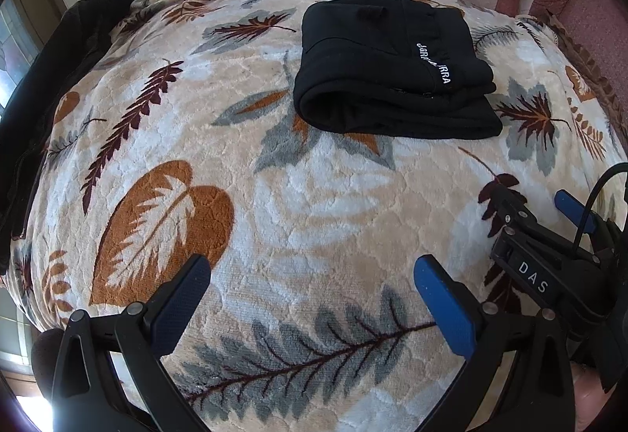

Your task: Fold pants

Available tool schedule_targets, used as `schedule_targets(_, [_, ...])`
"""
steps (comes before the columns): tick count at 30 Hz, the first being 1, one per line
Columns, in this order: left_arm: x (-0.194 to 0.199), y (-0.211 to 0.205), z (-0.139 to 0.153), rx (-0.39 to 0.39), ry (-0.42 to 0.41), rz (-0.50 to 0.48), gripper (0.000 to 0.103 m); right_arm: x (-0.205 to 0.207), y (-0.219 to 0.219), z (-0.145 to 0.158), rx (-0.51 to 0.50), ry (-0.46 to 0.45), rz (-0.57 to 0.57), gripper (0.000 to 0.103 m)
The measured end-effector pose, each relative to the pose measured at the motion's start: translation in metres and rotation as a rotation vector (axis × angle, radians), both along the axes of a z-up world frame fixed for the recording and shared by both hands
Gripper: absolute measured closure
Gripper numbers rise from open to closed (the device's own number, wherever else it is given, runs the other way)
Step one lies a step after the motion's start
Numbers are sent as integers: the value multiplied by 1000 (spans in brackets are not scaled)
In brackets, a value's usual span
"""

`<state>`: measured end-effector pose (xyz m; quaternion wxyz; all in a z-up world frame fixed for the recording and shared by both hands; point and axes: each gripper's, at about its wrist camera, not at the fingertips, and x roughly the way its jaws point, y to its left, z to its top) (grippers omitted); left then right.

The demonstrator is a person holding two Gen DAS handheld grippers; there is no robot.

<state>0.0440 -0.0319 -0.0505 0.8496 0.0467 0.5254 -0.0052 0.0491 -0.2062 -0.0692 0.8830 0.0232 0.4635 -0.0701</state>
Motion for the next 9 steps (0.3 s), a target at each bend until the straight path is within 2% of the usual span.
schedule_targets(9, [-3, 2, 3, -13, -14, -10, 0, -1, 6, -1, -14, -7, 19, 12])
